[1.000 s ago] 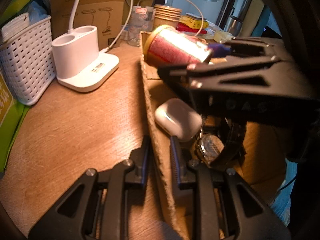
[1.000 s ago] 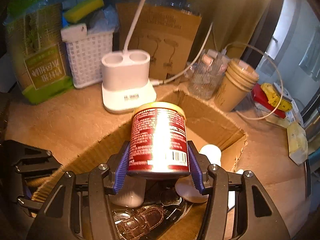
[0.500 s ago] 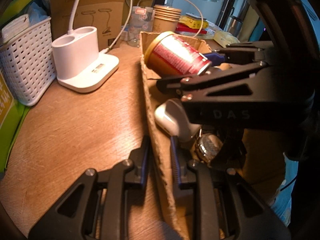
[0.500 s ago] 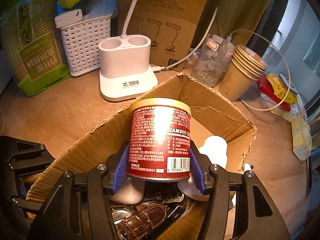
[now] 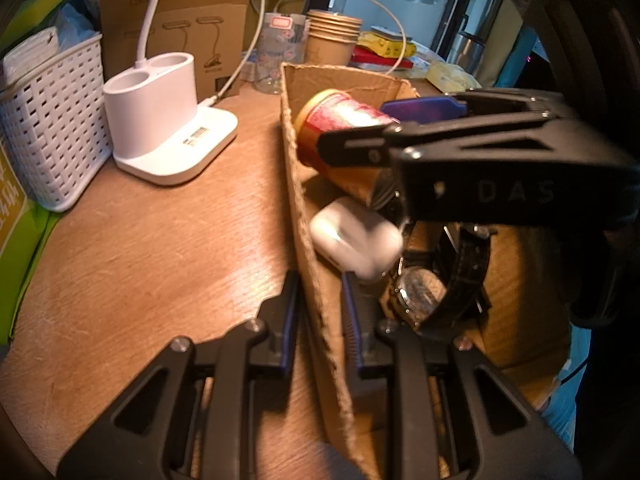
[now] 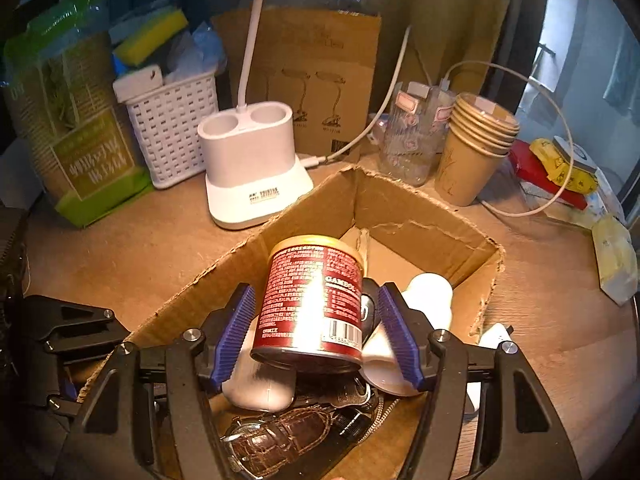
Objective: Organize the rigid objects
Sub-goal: 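Carry the can into the box beside the pill bottle and release it, then move the right gripper out of the box toward the white charger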
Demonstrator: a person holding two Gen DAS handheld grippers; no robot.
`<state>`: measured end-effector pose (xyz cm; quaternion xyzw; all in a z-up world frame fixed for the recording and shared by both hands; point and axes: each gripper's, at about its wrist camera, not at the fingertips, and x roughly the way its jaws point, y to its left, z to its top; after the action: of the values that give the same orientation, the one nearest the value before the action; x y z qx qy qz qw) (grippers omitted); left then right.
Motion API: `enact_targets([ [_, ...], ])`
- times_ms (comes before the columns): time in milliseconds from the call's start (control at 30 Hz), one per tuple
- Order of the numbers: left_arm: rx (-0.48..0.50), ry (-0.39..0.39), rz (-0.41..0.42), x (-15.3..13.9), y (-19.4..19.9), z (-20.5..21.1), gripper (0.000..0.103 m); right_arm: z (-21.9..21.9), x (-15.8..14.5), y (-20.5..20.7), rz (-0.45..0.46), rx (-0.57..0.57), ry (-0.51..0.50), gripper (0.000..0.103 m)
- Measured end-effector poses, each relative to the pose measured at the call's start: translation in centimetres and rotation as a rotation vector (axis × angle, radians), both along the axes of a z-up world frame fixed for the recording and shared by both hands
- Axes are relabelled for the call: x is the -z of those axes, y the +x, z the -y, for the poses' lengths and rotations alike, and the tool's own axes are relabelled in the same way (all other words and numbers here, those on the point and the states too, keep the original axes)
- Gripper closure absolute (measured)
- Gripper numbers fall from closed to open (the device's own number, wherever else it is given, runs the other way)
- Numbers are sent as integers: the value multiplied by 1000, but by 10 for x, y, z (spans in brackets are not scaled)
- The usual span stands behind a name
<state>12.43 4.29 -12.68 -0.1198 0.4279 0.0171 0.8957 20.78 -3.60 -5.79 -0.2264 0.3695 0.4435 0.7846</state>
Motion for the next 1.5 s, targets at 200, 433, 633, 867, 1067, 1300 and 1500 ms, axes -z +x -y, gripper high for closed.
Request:
enact_targets([
  [200,0,0,0,0,0,0,80,16,-9,-5,51,60,43,30],
  [433,0,0,0,0,0,0,80,42,-24,-8,84,126,128,30],
  [633,0,0,0,0,0,0,80,66,-35,-4,96,181,174,30],
  [867,0,0,0,0,0,0,80,88,-32,1,113,234,170,30],
  [1067,0,0,0,0,0,0,80,99,-20,7,99,262,150,30],
  [1300,1,3,1,0,0,0,80,113,-4,18,70,302,137,27],
  [1500,1,2,1,0,-1,0,80,120,-2,25,37,321,172,22],
])
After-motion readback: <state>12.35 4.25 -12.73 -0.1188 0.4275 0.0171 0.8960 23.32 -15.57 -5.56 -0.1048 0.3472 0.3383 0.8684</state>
